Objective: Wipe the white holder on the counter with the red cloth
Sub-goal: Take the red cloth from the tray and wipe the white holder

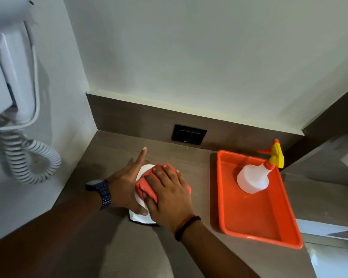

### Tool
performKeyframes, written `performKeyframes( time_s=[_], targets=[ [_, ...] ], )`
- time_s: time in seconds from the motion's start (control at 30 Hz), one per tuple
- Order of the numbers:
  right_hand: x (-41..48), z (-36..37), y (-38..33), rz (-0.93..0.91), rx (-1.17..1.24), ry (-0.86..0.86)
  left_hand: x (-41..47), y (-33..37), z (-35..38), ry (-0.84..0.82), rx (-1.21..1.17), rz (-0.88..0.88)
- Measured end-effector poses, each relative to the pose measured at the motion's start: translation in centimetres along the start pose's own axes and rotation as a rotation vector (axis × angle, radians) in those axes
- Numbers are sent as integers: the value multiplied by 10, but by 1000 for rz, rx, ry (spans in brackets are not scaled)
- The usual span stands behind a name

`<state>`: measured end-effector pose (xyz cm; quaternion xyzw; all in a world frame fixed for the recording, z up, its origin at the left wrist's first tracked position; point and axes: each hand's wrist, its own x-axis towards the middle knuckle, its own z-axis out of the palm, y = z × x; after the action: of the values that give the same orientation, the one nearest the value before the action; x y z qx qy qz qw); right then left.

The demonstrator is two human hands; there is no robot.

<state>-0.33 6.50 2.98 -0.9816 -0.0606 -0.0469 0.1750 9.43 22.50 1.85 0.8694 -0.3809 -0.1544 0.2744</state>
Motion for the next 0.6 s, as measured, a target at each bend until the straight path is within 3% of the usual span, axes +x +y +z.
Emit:
performKeyframes(
  time_s=[0.23, 0.47, 0.6],
  targets=[
    [32, -8, 7, 196, 97, -45, 2, 4, 0, 20, -28, -70],
    [4, 3, 10, -8, 49, 27, 0, 5, 0, 14, -6, -78],
    [12, -5, 31, 119, 105, -22, 2, 6, 0, -5, 27, -101]
  ],
)
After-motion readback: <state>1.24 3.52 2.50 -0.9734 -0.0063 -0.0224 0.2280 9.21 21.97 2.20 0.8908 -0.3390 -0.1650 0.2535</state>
